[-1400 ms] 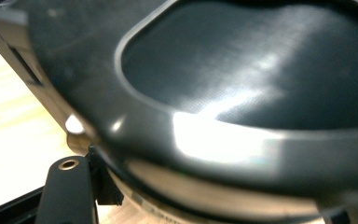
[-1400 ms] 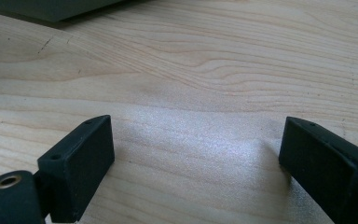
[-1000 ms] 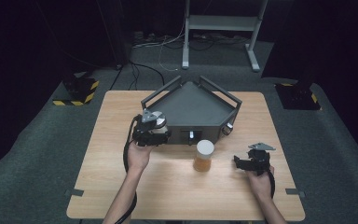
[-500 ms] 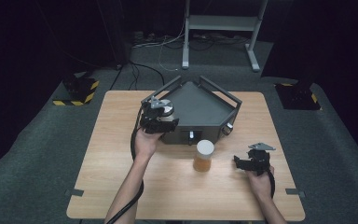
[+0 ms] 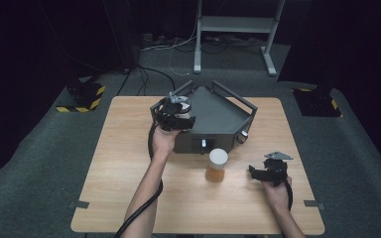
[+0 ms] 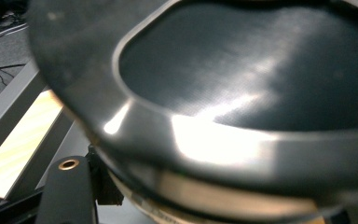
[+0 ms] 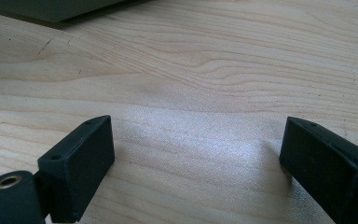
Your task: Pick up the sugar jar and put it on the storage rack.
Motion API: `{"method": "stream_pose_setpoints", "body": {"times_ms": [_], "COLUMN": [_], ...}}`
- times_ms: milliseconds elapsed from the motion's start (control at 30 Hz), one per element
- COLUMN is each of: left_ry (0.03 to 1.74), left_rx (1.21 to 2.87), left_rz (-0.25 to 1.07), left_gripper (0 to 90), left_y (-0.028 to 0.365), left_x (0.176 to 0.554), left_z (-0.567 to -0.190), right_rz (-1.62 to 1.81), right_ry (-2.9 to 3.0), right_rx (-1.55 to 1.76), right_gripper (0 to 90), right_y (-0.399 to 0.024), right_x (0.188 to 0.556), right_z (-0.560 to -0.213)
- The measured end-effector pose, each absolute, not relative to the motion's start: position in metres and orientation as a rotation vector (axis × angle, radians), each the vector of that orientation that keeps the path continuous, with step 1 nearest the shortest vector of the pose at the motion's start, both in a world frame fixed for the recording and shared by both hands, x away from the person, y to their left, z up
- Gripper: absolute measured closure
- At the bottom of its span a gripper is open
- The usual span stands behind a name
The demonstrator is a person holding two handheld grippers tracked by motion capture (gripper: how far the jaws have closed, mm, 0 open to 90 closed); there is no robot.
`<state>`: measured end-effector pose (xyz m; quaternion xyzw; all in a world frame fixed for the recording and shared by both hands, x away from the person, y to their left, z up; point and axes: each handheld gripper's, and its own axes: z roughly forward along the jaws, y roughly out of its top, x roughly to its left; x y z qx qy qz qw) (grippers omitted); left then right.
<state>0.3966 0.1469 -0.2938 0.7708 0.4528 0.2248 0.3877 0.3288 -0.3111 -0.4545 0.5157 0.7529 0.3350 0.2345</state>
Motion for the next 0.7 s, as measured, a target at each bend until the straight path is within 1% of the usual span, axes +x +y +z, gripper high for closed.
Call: {"method": "stream_pose_setpoints", "body": {"times_ms": [333,700], "left_ry": [1.207,1.240], "left_rx": [1.930,1.937], "left_rz": [0.557,0.585], "left_gripper": [30.9,30.9], "left_y": [0.143,0.136], "left_x": [0.407,0.410], "left_z": [-0.305,-0.313], "right_rz": [0.920,0.919], "right_ry": [2.066,2.066], "right_rx": [1.416,1.415], "right_gripper": [9.6,9.6], "right_y": [-0.311,-0.311], "right_x": [0.329,0.329], "right_z": [-0.454,-0.455]}}
